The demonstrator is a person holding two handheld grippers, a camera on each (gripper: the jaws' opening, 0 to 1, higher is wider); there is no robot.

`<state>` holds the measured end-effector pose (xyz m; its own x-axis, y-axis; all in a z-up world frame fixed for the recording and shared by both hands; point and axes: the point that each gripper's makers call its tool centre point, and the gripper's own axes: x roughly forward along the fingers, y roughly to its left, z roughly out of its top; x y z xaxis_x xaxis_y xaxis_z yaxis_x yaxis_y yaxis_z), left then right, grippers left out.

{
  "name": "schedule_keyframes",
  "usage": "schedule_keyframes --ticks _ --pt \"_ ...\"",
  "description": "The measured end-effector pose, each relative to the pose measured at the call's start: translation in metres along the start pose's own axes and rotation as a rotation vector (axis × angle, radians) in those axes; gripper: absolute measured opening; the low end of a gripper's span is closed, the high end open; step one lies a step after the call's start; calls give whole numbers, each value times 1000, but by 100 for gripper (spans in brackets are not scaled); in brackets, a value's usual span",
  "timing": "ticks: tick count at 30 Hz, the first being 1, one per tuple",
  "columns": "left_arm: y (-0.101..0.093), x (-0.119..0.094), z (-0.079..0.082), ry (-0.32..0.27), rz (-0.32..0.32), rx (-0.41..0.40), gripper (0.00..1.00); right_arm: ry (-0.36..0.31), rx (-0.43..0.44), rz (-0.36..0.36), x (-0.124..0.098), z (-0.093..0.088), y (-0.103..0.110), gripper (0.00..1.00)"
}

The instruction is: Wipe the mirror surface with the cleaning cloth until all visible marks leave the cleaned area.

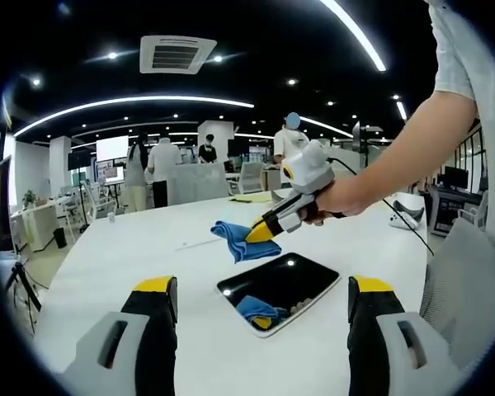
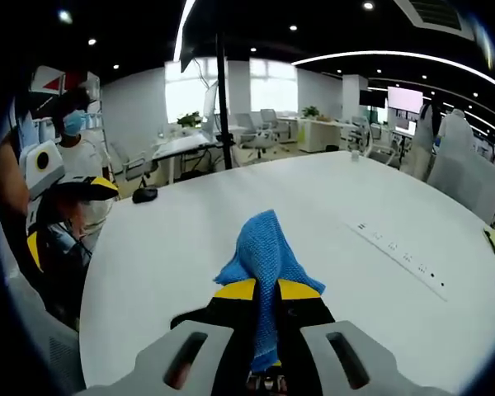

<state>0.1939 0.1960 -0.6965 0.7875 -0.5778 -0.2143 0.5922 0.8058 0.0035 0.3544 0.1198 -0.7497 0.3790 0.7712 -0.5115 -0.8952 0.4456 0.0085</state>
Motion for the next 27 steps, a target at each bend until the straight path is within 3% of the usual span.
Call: schedule_keyframes --ticks 27 --pt "1 5 -3 5 -4 -5 85 18 12 5 26 -13 -2 3"
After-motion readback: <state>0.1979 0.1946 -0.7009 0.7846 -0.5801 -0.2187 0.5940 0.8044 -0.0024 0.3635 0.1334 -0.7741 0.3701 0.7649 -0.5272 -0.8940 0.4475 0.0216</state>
